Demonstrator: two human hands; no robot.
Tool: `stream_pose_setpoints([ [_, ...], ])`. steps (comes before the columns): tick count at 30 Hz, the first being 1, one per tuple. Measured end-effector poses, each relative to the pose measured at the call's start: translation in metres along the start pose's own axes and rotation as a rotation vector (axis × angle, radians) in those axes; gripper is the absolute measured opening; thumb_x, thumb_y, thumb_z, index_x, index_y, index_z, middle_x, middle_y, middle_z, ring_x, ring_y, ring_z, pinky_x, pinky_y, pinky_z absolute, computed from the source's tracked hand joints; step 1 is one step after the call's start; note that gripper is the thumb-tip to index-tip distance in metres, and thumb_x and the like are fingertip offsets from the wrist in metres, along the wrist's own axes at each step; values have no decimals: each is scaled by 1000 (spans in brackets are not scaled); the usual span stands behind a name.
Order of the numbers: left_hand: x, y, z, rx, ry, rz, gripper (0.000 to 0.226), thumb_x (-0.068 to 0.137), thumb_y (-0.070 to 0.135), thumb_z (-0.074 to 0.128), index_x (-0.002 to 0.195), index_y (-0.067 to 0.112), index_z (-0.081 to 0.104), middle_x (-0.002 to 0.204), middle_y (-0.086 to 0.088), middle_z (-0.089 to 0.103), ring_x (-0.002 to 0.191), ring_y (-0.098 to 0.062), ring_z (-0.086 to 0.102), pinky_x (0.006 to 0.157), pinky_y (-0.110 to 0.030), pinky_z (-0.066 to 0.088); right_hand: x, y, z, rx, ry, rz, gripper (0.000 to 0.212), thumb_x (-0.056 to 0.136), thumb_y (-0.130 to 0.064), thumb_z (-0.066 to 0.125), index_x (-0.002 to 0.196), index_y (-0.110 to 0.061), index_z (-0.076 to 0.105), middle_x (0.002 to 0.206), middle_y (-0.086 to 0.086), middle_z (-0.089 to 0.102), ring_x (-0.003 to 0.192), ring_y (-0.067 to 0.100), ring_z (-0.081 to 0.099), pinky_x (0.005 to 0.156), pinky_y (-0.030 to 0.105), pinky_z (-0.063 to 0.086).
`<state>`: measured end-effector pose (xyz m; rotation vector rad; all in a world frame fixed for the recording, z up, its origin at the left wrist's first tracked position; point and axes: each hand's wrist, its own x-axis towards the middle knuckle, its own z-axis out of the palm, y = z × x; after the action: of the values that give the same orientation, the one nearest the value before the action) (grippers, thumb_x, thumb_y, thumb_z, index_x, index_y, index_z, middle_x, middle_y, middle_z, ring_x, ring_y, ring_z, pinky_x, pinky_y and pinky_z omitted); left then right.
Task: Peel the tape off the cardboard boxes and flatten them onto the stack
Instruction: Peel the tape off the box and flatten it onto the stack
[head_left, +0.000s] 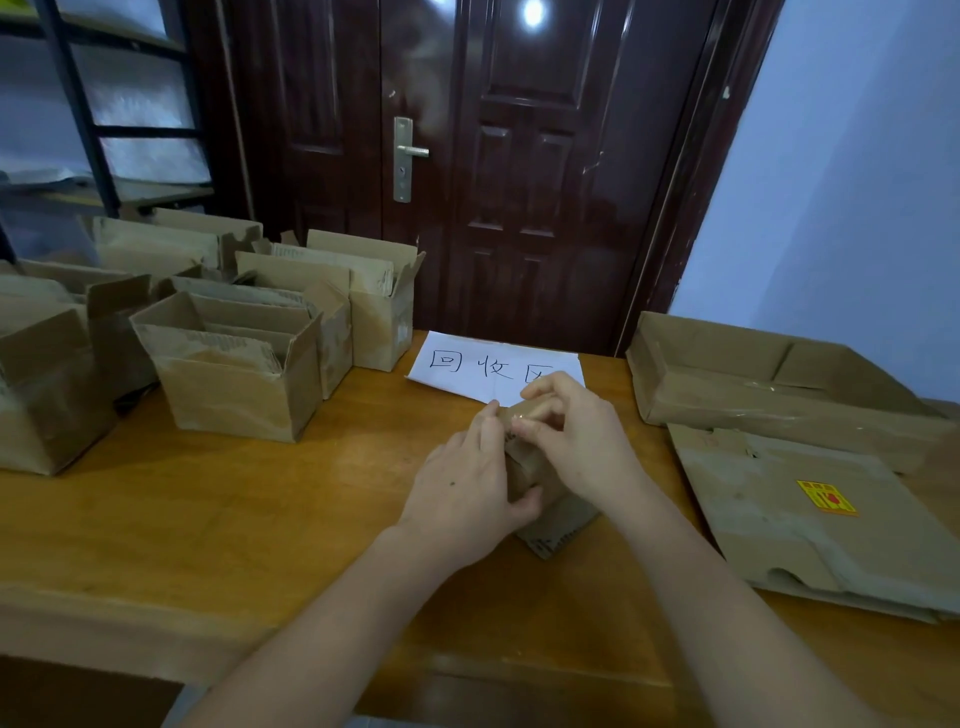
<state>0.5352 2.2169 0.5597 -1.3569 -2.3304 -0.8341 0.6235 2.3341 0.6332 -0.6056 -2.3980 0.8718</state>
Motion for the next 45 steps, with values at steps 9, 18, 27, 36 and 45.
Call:
stream_pose_setpoints([
  [9,2,1,-5,27,-7,44,71,87,64,60,138,22,34,153,1,45,115,-15,58,94,-31,48,10,9,7,-376,3,21,11,96,-40,65,93,-37,75,109,-18,50,109,10,37,92,34,37],
  [18,25,-8,-24,74,-192,-22,54,76,63,65,110,34,34,93,17,47,77,-4,48,64,-26,39,16,6,-1,-520,41,-172,15,102,-17,53,97,-15,67,100,-2,59,91,18,56,80,37,51],
  [27,28,-8,-17,87,-186,-68,61,80,75,39,120,28,38,98,13,47,84,-10,50,74,-32,43,21,20,4,-305,92,70,27,95,-40,67,118,-28,73,120,-10,62,118,14,44,93,24,35],
  [36,47,-18,-13,168,-285,-26,65,87,85,42,125,33,33,118,7,53,94,-12,53,71,-28,44,29,19,-9,-472,214,62,12,101,-16,55,90,-18,59,97,-2,55,79,14,55,62,26,45],
  [45,48,-19,-10,232,-339,32,83,95,78,32,161,34,10,162,-1,29,134,-25,45,105,-39,44,17,20,-4,-232,55,-120,21,102,-26,56,101,-23,77,94,-7,71,94,10,59,82,31,51],
])
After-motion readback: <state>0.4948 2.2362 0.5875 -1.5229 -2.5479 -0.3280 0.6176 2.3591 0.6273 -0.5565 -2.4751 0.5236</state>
